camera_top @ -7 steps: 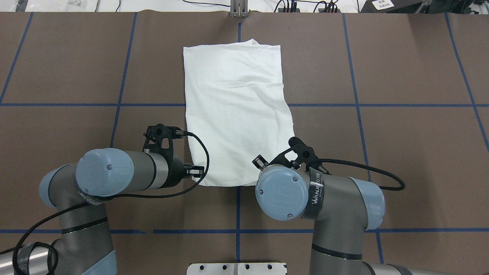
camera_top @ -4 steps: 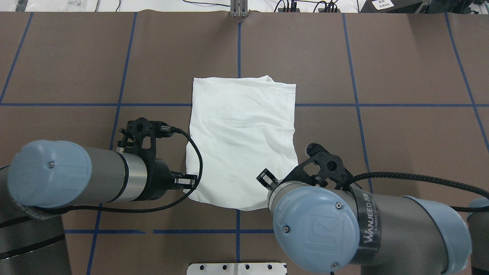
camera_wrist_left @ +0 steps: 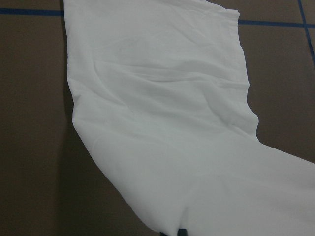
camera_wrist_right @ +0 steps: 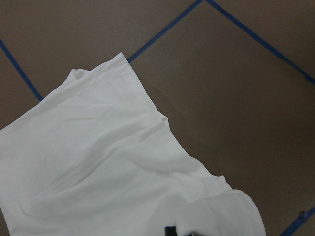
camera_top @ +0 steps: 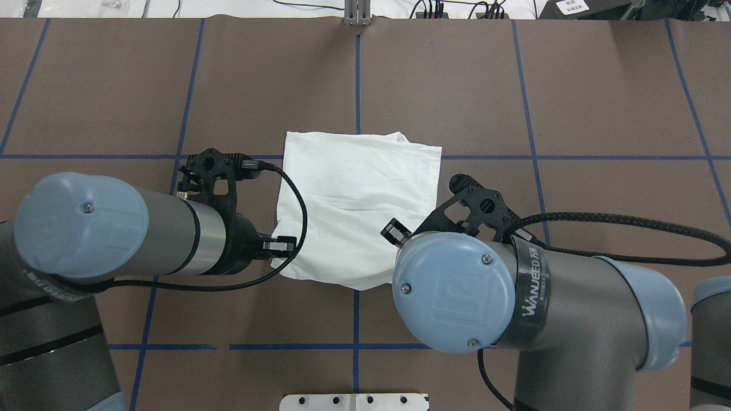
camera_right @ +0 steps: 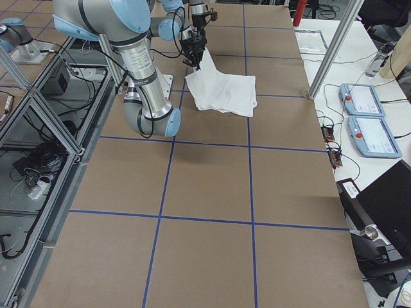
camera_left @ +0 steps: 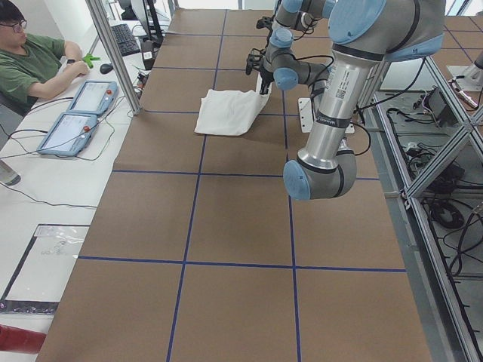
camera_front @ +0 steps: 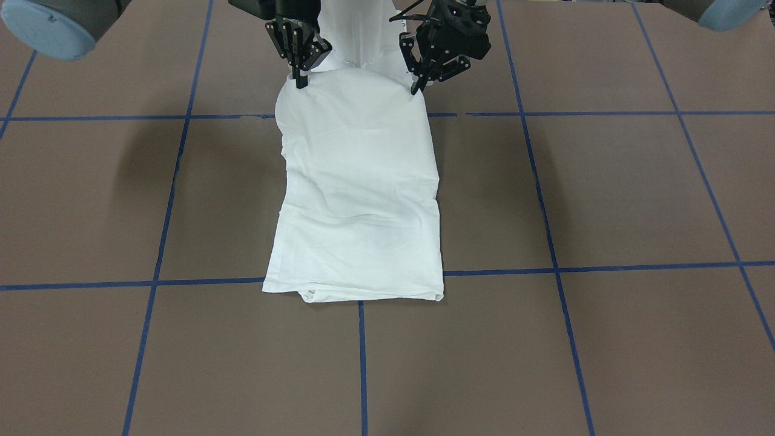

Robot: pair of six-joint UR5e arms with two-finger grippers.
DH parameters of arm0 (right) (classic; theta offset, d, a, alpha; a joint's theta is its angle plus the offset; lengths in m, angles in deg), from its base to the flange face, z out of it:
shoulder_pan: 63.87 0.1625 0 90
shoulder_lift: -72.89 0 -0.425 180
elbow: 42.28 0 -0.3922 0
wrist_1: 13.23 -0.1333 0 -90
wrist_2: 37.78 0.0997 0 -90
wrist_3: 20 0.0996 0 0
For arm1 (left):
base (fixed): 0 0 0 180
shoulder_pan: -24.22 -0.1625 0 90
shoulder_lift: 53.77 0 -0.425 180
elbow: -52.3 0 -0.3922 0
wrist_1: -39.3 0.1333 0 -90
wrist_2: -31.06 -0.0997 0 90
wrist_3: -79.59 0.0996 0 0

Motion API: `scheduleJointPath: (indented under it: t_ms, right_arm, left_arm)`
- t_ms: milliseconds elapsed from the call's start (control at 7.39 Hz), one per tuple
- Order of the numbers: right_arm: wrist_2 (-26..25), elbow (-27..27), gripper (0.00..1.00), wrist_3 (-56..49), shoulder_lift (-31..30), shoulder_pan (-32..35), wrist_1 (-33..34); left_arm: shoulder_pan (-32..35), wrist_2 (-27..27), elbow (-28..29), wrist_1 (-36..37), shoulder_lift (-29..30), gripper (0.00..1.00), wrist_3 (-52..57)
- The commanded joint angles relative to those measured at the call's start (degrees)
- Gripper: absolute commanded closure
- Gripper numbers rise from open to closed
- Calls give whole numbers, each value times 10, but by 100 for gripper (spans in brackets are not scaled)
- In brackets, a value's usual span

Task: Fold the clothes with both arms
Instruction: 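Grasp the near edge with both grippers and fold it toward the far edge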

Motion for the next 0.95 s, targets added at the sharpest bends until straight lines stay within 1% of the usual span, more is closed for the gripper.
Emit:
scheduleJointPath:
  t_ms: [0, 135, 271, 406, 541, 676, 812]
  right_arm:
    - [3, 87, 100, -63, 2, 64, -89]
    - [3, 148, 100, -78, 4, 86, -150]
    - [4, 205, 100, -95, 5, 102, -213]
    - [3, 238, 100, -97, 9, 108, -239]
    - [3, 254, 100, -105, 11, 109, -247]
    - [3, 282, 100, -107, 19, 109, -247]
    - [3, 308, 100, -109, 36, 109, -248]
  left_arm:
    - [60, 1, 79, -4, 39, 100, 57]
    - [75, -1, 120, -10, 48, 100, 65]
    - [80, -24, 163, -29, 66, 100, 65]
    - [81, -36, 221, -48, 98, 100, 65]
    - [84, -54, 278, -93, 111, 100, 66]
    - [86, -56, 336, -157, 116, 100, 66]
    - [93, -56, 387, -193, 131, 100, 67]
